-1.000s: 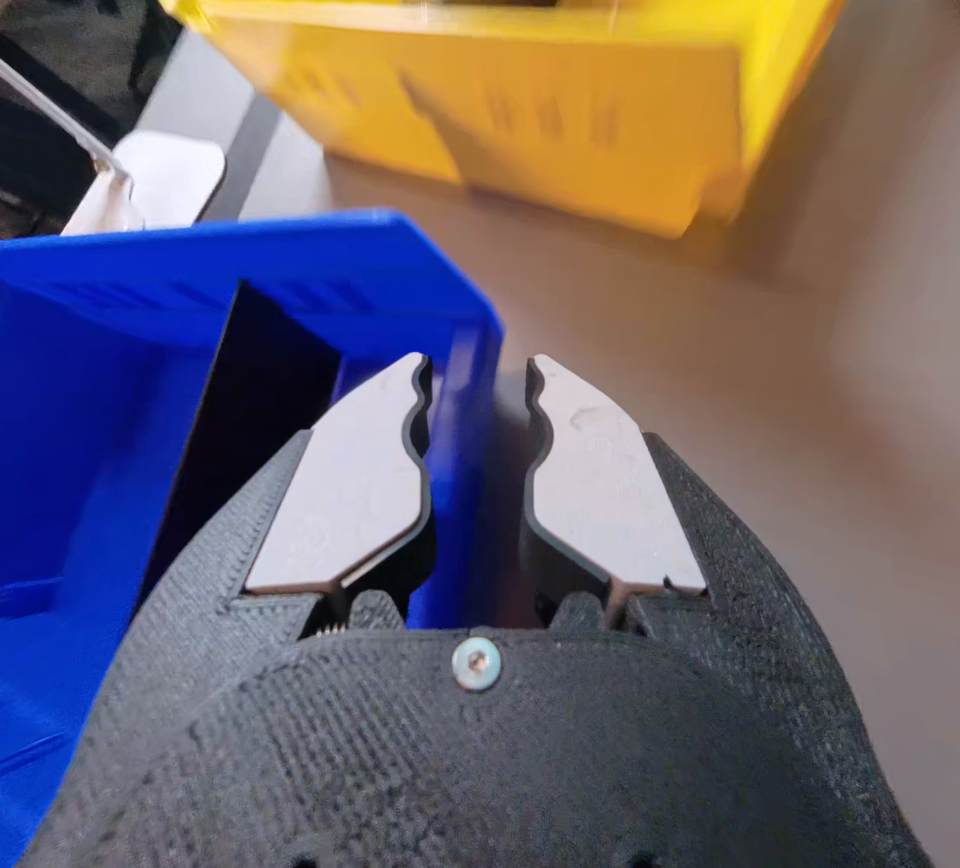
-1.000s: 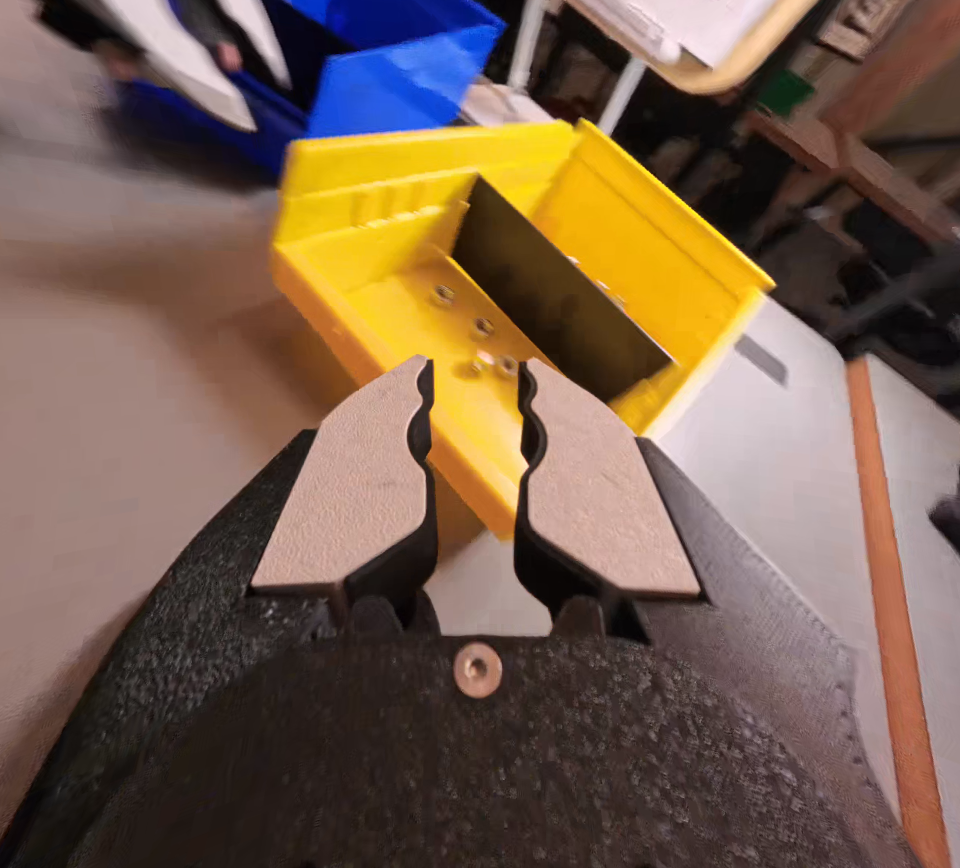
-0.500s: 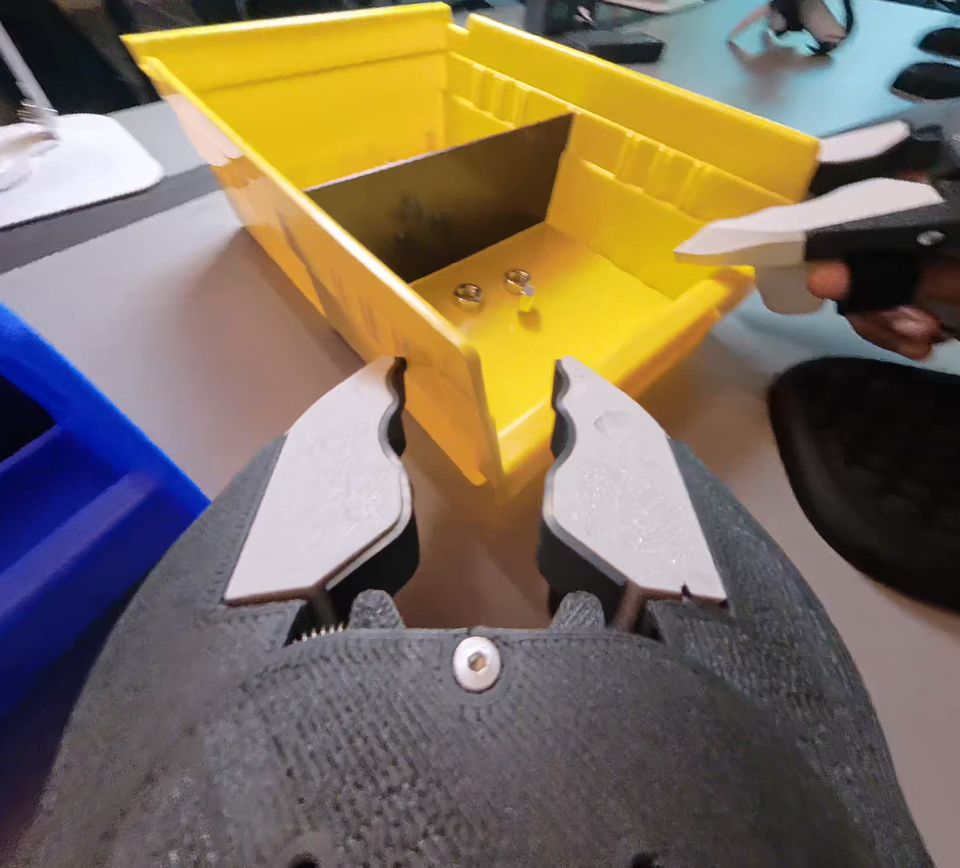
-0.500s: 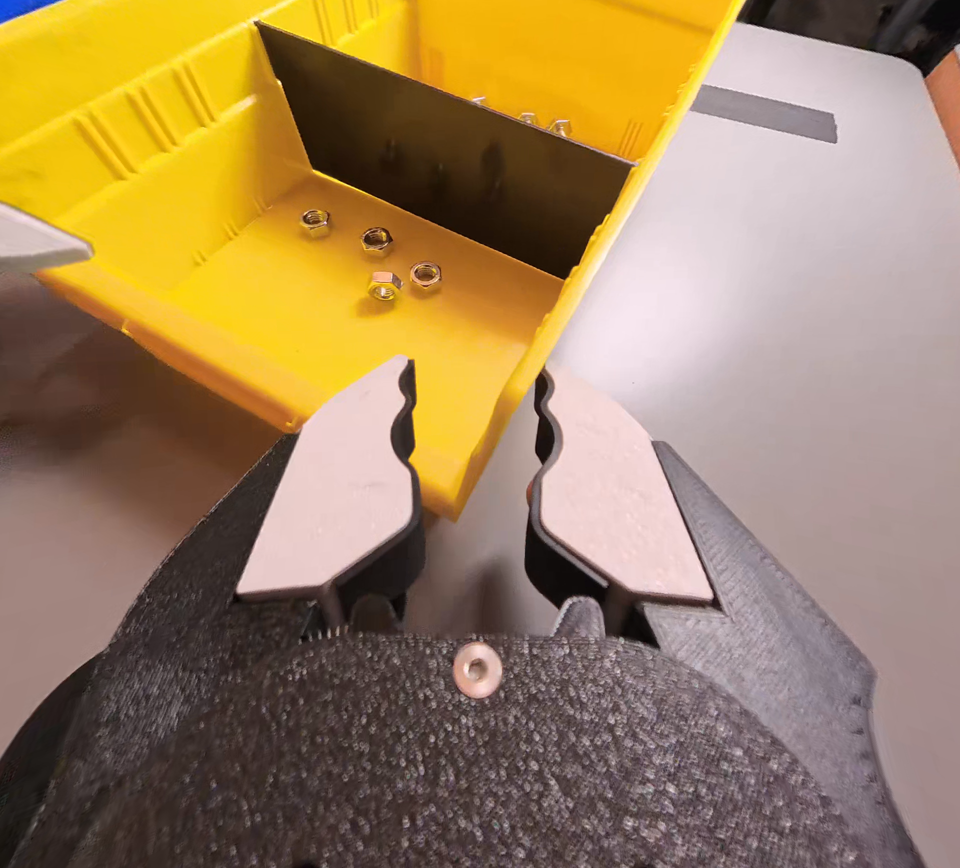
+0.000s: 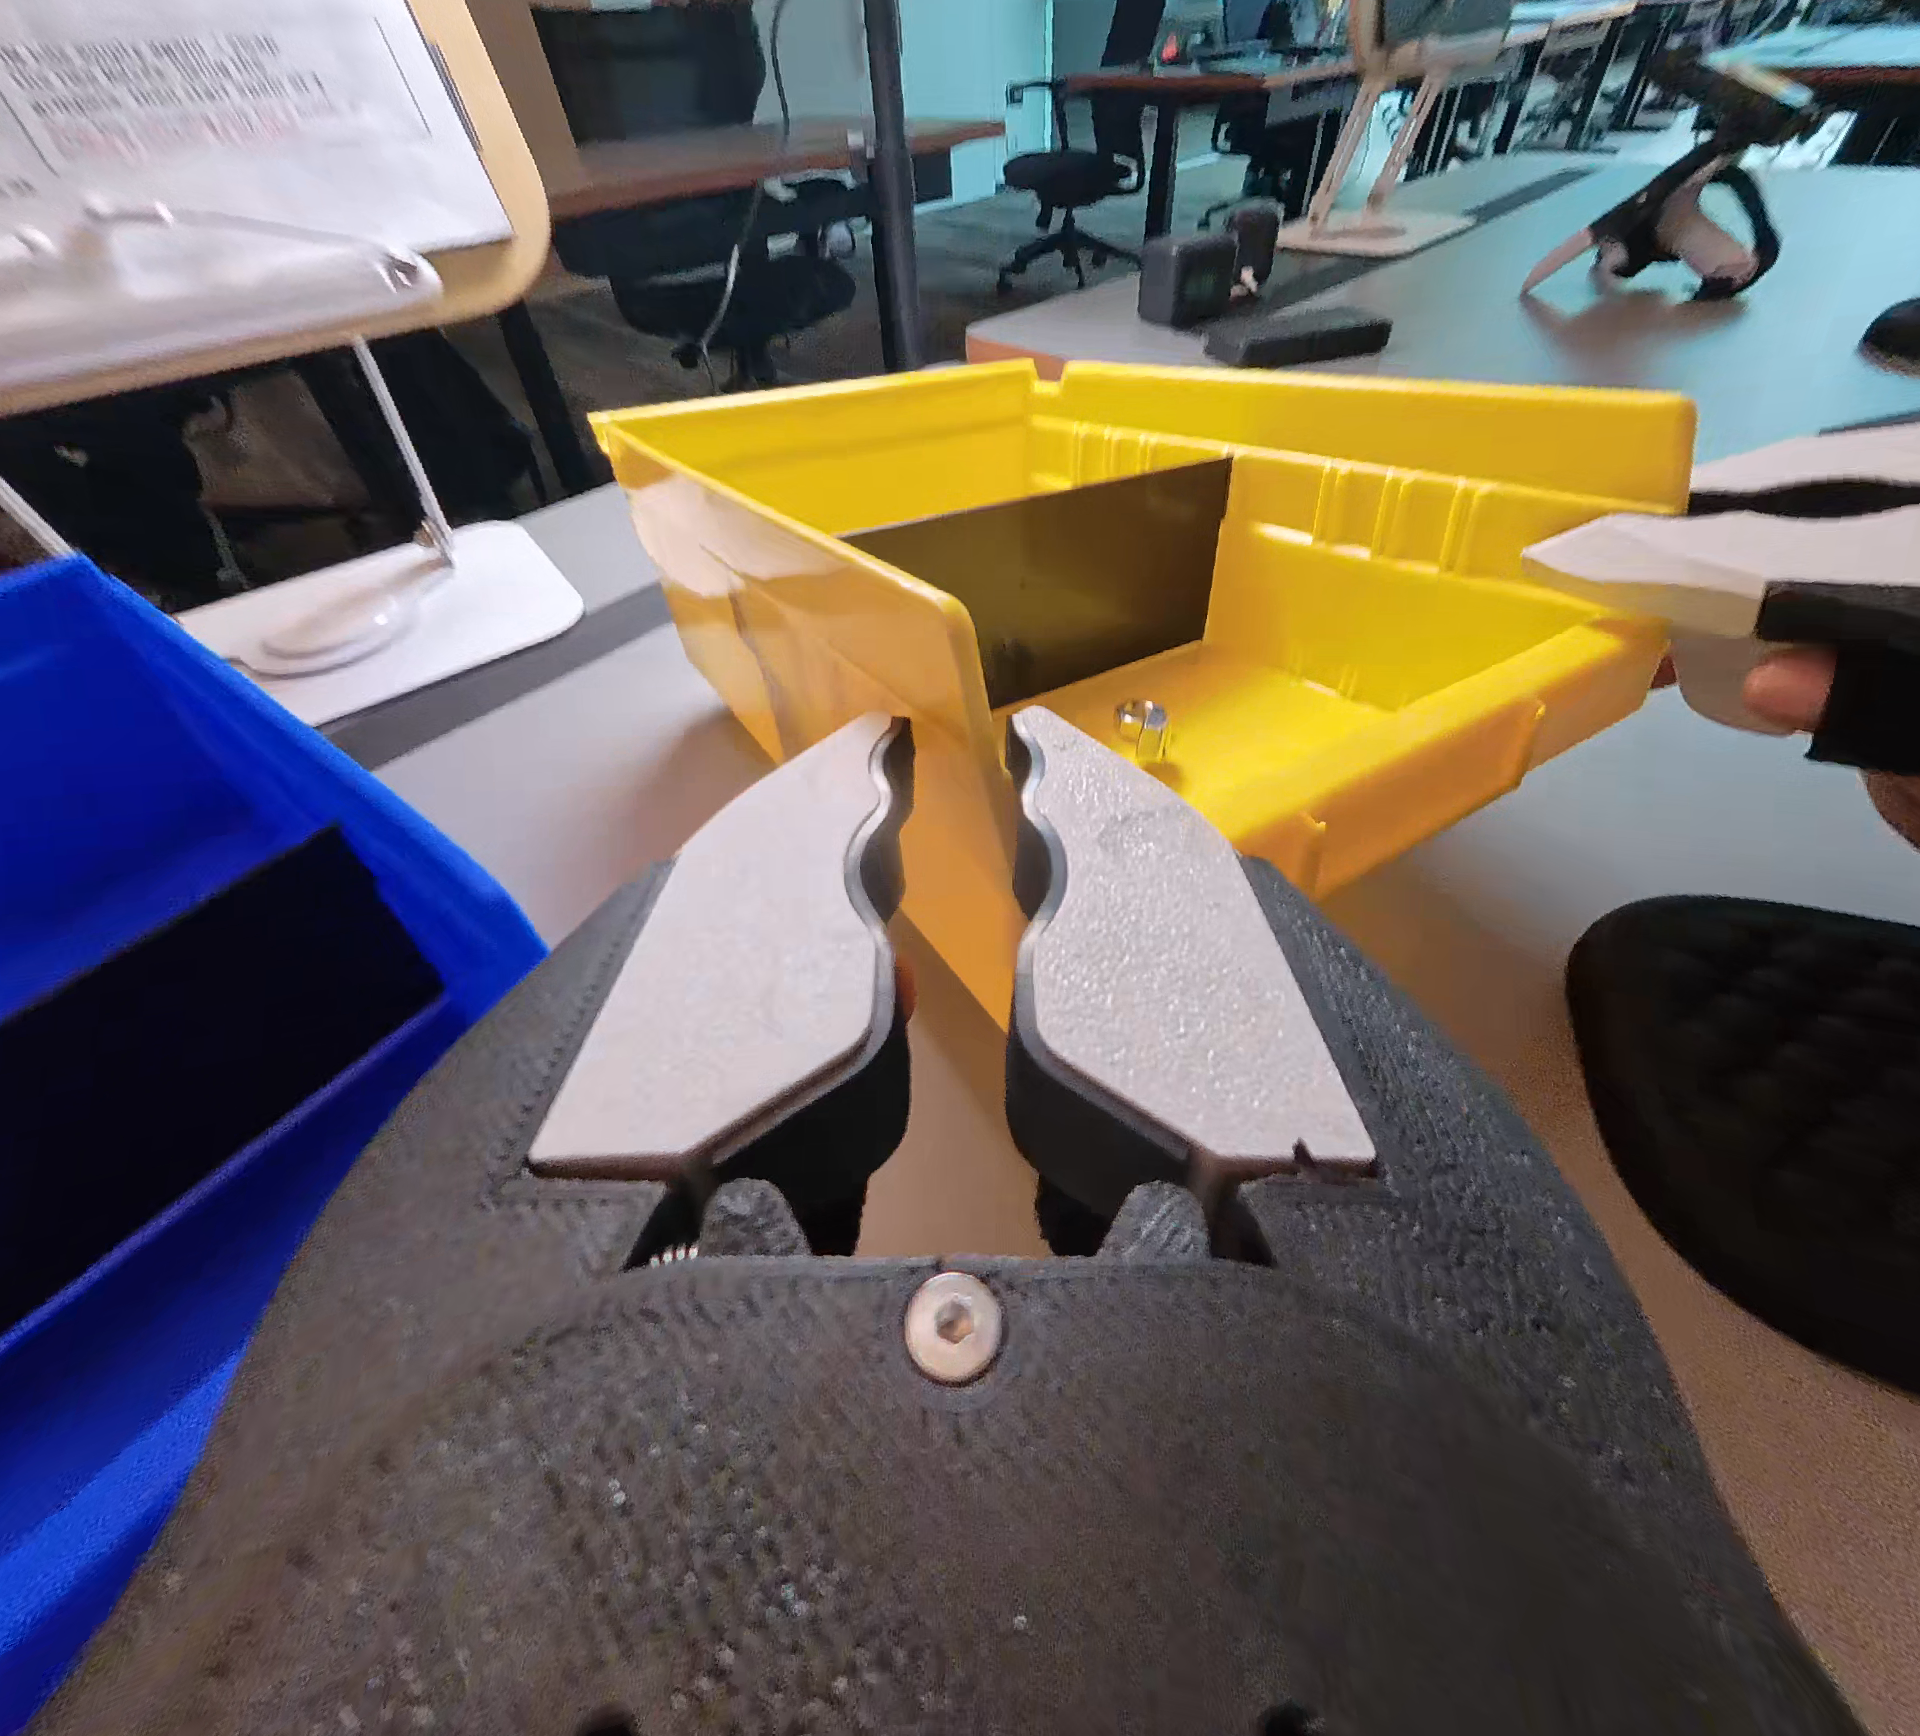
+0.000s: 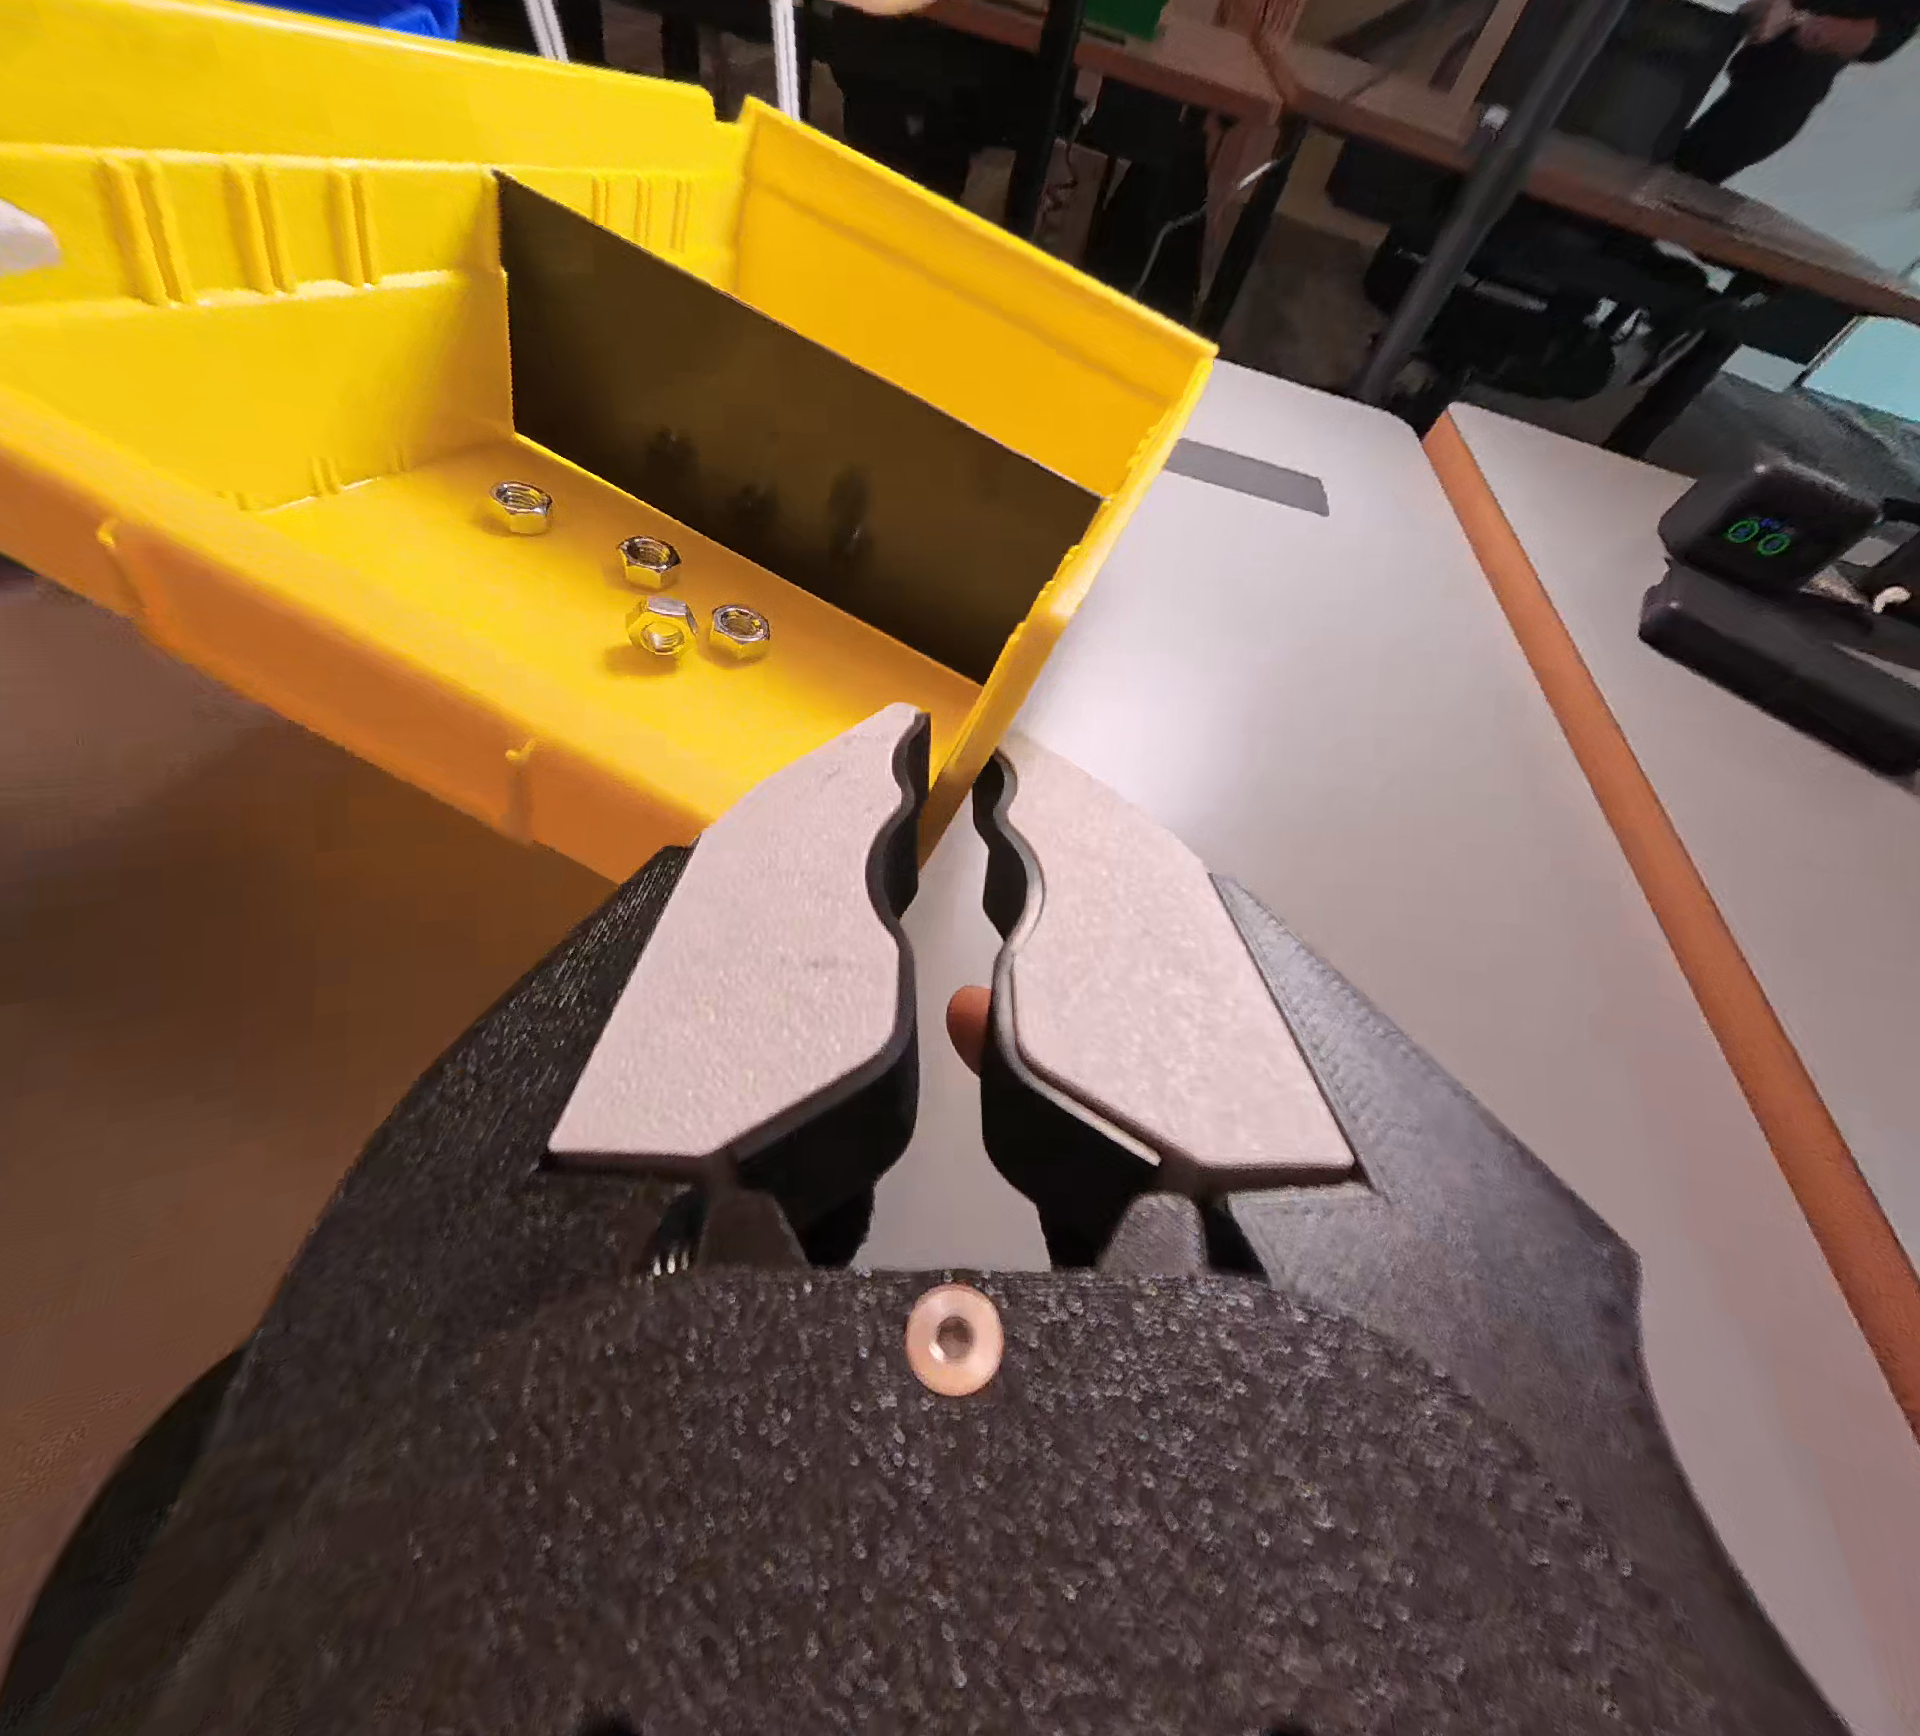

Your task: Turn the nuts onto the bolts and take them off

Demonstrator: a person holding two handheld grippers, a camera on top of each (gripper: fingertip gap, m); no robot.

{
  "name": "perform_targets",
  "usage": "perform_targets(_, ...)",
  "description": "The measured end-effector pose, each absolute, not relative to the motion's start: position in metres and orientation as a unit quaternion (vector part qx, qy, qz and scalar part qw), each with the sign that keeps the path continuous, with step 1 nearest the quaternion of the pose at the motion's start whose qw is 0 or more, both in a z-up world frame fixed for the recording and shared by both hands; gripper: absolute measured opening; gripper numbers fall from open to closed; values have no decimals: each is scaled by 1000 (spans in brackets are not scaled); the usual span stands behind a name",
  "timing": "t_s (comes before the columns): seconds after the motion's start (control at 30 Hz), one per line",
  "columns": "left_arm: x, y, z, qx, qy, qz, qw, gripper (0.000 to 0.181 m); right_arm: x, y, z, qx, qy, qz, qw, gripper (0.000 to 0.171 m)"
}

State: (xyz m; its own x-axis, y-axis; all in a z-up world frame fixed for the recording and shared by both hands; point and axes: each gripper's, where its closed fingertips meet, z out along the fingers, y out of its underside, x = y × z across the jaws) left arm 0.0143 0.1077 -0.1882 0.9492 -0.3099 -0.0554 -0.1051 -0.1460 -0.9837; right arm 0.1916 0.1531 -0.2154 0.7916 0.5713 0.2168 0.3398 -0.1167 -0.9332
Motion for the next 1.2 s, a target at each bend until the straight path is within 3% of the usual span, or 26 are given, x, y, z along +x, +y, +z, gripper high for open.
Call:
perform_targets(0.33,-44,29,-73,-676,105,-35,728,14,134,86,-102,-635,-348,124,679,9)
perform_targets(0.63,-179,-85,-16,-633,-4,87,769,14,-24,27,-33,-532,-415,253,693,10)
perform_targets(0.93,-303,-169,-49,-630,-98,138,758,15,-191,-25,-85,-515,-474,365,613,10)
perform_targets(1.2,-355,-174,-120,-649,-120,109,743,12,-245,-40,-175,-529,-515,371,563,12)
